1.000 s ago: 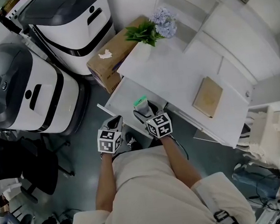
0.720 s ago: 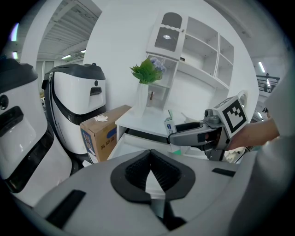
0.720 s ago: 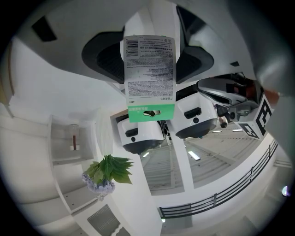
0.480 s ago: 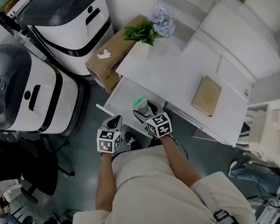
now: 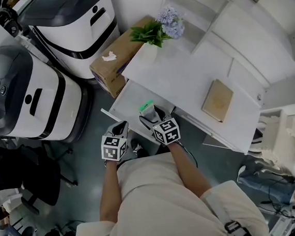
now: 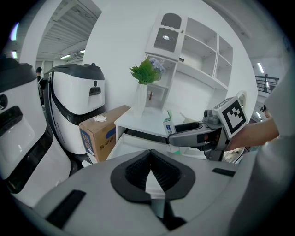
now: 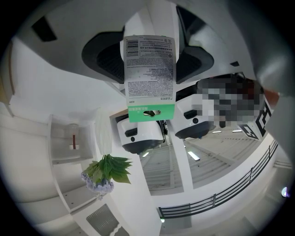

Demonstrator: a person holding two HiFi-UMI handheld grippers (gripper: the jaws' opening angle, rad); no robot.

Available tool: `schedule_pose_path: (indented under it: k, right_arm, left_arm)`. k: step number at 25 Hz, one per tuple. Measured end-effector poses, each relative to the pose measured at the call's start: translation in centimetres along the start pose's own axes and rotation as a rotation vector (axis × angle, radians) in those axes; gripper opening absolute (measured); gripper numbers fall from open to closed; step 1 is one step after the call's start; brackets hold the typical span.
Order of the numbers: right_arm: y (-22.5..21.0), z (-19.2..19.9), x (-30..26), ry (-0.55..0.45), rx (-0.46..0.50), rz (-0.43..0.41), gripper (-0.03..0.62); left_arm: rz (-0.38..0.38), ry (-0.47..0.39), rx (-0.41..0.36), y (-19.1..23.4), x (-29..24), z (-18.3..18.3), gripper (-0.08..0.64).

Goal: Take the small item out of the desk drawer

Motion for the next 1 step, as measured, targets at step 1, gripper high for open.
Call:
schedule_pose_path:
  k: [1]
  right_arm:
    - [0.04,0.03,-0.01,0.001,0.001,0.0,0.365]
  left_arm:
    - [0.001,0.0,0.0,-0.01,0.03,0.03,0.017]
Point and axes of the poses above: the fingertips, and each gripper's own axes: x backward along the fingers, y to its left, z out of its underside, the point moved 2 cm from there along x, backward along the fingers, and after that the axes turned 14 degrees about -x, right-handed, at the moved point
